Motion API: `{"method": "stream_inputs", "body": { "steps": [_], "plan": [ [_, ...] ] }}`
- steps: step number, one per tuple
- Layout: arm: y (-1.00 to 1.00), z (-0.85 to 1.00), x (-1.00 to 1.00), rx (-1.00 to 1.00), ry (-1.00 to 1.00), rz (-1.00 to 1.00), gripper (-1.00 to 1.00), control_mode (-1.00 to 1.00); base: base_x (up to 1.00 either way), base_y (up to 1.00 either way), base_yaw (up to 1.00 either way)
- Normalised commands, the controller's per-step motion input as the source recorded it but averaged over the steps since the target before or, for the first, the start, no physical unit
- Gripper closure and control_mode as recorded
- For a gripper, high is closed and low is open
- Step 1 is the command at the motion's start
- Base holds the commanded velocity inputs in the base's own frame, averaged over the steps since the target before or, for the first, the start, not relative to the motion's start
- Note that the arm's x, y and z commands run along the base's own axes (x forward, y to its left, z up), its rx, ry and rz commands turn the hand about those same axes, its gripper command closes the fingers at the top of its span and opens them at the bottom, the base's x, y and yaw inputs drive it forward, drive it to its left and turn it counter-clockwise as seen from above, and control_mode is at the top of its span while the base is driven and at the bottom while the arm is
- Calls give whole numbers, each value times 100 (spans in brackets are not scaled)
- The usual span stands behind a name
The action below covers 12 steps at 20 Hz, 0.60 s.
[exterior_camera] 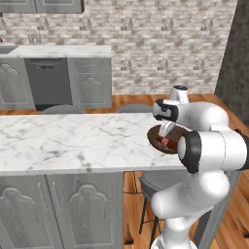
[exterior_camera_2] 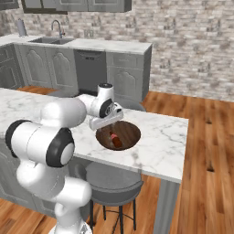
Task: Open the fridge, grab two sodas, and place both sodas inside the bowl with ice on the dining counter.
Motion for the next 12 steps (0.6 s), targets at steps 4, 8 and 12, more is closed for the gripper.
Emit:
{"method": "stream_inputs", "body": {
  "steps": [4,8,12],
  "plan": [
    [74,73,-51,0,-5,0,-100,-100,0,0,0],
    [68,69,-68,0,-3,0,-100,-100,0,0,0],
    [44,56,-91,1,0,-2,-100,-100,0,0,0]
  ]
}}
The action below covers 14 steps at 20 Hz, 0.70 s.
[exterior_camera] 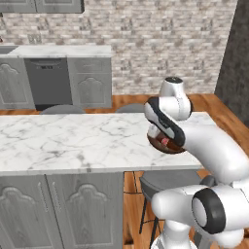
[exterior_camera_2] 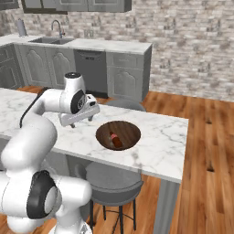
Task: Open the fridge, grab two sodas, and place both sodas inside the bowl with ice on the dining counter.
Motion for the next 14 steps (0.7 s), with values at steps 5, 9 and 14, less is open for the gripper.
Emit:
{"method": "stream_inputs", "body": {
  "steps": [5,9,14],
  "plan": [
    [10,34,-100,2,-7,-3,-100,-100,0,0,0],
    [0,8,-100,5,-11,-6,-100,-100,0,0,0],
    [2,0,-92,4,-5,-11,-100,-100,0,0,0]
  ]
}}
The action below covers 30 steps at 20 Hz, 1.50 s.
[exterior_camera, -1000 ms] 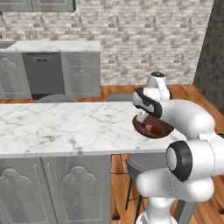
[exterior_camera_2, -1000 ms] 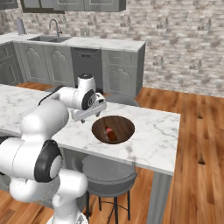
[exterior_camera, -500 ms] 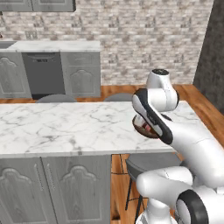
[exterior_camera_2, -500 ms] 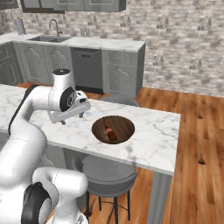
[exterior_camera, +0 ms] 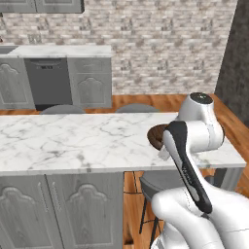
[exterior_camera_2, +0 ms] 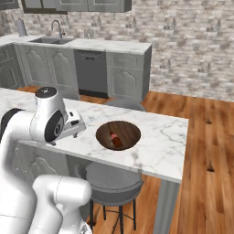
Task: Open the fridge, grab two sodas, and place both sodas inside the bowl with ice on the dining counter.
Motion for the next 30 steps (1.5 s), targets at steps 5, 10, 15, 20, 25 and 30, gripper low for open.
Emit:
{"method": "stream_inputs", "body": {
  "steps": [5,10,15,20,25,30],
  "plan": [
    [3,0,-53,-1,-6,-10,-100,-100,0,0,0],
    [8,-2,-62,-1,-15,-3,-100,-100,0,0,0],
    [14,-5,-22,-2,-4,0,-100,100,-26,42,5],
    [0,0,0,0,0,0,-100,100,-10,90,34],
    [0,0,0,0,0,0,-100,100,0,62,49],
    [0,0,0,0,0,0,-100,100,0,53,53]
  ]
}}
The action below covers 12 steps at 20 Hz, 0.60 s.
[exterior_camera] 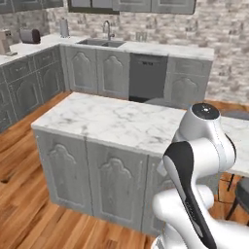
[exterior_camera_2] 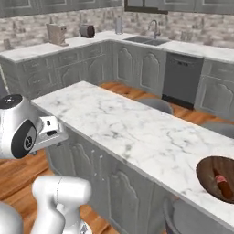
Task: Open the fridge, grab two sodas, and place both sodas inside the bowl with ice on the dining counter.
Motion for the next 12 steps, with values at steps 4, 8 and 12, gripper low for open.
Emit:
{"method": "stream_inputs", "body": {
  "steps": [4,8,12],
  "plan": [
    [0,0,0,0,0,0,-100,100,0,54,54],
    [0,0,0,0,0,0,-100,100,0,56,54],
    [0,0,0,0,0,0,-100,100,0,55,55]
  ]
}}
